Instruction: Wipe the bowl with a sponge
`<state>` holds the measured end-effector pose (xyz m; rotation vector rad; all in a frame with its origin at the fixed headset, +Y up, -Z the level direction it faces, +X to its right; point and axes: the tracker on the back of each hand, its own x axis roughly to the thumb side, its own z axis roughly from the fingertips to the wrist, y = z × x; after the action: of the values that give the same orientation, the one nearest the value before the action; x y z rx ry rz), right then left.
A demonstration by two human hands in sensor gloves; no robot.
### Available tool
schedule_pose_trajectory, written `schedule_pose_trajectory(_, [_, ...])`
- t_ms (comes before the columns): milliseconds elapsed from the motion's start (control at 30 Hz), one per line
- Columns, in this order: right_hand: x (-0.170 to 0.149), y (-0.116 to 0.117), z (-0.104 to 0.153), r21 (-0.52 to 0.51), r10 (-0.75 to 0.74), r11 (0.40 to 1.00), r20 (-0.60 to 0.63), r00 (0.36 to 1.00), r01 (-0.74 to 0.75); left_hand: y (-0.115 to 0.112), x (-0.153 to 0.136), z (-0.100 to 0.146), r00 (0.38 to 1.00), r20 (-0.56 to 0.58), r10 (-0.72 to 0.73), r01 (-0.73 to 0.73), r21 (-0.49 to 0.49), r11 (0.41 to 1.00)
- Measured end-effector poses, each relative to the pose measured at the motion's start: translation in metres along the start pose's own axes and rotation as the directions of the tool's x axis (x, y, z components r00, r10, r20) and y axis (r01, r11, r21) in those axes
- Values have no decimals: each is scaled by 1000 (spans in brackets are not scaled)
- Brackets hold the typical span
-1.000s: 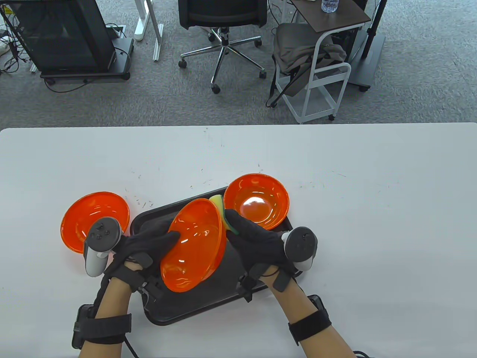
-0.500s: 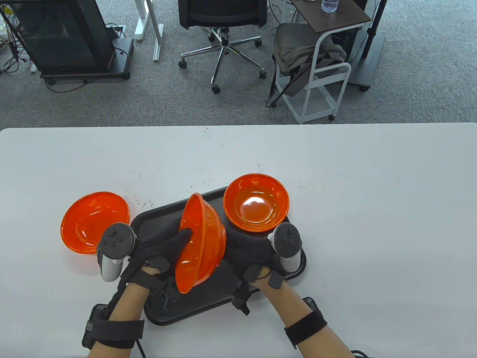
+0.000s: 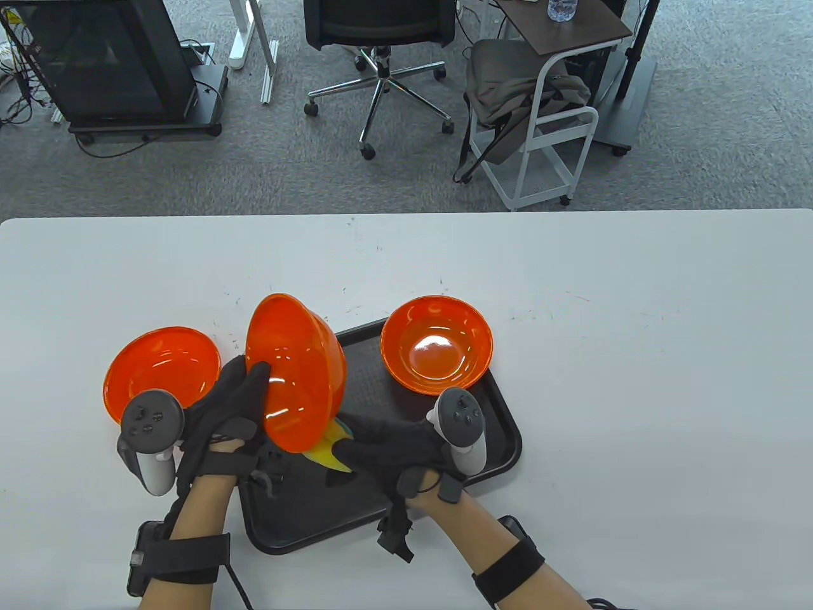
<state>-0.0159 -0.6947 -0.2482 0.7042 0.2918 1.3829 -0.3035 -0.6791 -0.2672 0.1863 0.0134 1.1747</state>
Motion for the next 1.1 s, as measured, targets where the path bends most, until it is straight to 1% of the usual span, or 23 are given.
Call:
schedule_pose_trajectory(67, [2,-2,1,-27,9,1000,3,1000,-9,4,-4,0,1000,-8,10,-9,75,997])
schedule_pose_trajectory(100, [3,-3,1,-39,16,999,10,1000,-16,5,-6,0,1000,-14,11,-10,90,996])
schedule_pose_trajectory(300, [12,-13,3,-86,96,992,64,993,-90,8,-7,-1,999,-37,-17,20,86,996])
schedule_pose_trajectory(467, [21,-20,6,-170,198,970,121,973,-176,10,-7,-1,998,-46,-44,47,80,996])
schedule_pose_trajectory(567, [26,-25,9,-241,266,944,152,952,-225,9,-8,-2,998,-52,-47,50,52,997])
schedule_pose_trajectory(667, [32,-31,13,-329,356,898,152,922,-292,7,-7,-3,999,-25,-43,43,10,999])
schedule_pose_trajectory(700, [33,-33,14,-354,371,886,154,916,-299,5,-7,-4,999,-6,-37,37,-2,999])
schedule_pose_trajectory(767, [34,-37,16,-383,355,883,167,920,-271,1,-5,-4,999,11,-50,51,-46,998])
schedule_pose_trajectory(933, [34,-45,17,-392,295,897,185,937,-204,-9,0,-5,997,55,-56,65,-168,984])
schedule_pose_trajectory(1033, [34,-48,17,-392,287,899,185,940,-197,-15,3,-7,994,113,-6,31,-222,975])
schedule_pose_trajectory(1100, [33,-49,15,-361,260,915,180,949,-182,-20,5,-8,989,148,20,23,-282,959])
